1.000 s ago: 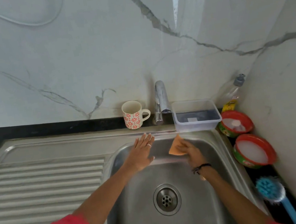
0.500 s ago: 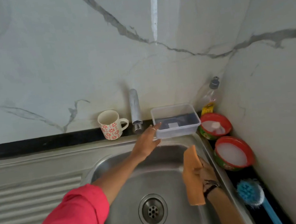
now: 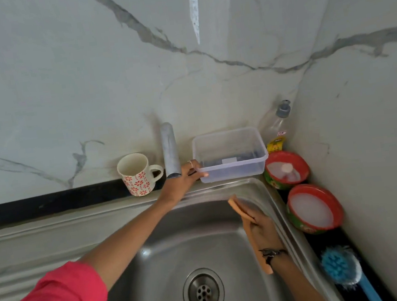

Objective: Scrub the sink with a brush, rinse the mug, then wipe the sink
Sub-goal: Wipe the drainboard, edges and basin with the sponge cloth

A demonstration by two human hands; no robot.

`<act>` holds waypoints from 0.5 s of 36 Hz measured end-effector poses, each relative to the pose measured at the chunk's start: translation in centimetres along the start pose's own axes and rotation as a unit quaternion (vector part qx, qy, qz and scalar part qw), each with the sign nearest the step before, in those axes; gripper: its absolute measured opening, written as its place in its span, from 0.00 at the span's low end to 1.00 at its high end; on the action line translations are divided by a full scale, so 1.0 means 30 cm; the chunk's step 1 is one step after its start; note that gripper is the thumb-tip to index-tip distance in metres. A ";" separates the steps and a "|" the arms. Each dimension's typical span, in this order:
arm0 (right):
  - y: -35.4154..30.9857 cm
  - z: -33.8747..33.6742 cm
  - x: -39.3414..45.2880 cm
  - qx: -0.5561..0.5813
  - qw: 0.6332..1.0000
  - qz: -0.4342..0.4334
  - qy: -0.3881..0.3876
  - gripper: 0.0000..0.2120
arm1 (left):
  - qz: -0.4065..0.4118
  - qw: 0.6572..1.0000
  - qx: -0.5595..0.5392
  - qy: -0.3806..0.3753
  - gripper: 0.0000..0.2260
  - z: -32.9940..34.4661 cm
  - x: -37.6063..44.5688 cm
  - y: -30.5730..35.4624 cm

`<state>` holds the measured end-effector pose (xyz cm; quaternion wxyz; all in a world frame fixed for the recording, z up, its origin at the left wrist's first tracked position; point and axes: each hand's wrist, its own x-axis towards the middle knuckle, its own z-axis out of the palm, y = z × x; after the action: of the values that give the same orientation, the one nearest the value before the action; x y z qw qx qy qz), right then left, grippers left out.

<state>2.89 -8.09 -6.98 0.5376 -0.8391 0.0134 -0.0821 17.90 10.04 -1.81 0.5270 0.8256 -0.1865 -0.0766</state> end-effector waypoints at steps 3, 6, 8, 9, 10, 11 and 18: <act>0.011 0.050 0.072 -0.017 1.000 -0.011 0.015 0.41 | 0.007 1.000 -0.019 0.019 0.15 -0.034 0.008 -0.006; -0.026 0.099 0.143 -0.069 0.997 -0.023 -0.003 0.45 | 0.017 0.999 -0.013 0.038 0.11 -0.057 0.006 0.014; -0.072 0.124 0.190 -0.144 0.985 -0.051 -0.074 0.34 | 0.023 0.999 -0.003 0.038 0.11 -0.077 0.000 0.027; -0.088 0.146 0.220 -0.175 0.978 -0.067 -0.095 0.29 | 0.036 0.999 -0.001 0.035 0.12 -0.087 -0.006 0.031; -0.109 0.173 0.244 -0.180 0.975 -0.073 -0.113 0.25 | 0.051 0.998 -0.005 0.029 0.12 -0.096 -0.014 0.041; -0.125 0.200 0.257 -0.209 0.966 -0.111 -0.106 0.20 | 0.066 0.997 -0.010 0.025 0.13 -0.104 -0.020 0.051; 0.044 0.331 0.316 -0.435 0.829 -0.307 -0.172 0.26 | 0.084 0.996 -0.004 0.023 0.20 -0.126 -0.045 0.082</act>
<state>13.83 -0.75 -11.08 0.0574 -0.9477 -0.3030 -0.0827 17.33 12.82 1.94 0.5392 0.8064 -0.2425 -0.0137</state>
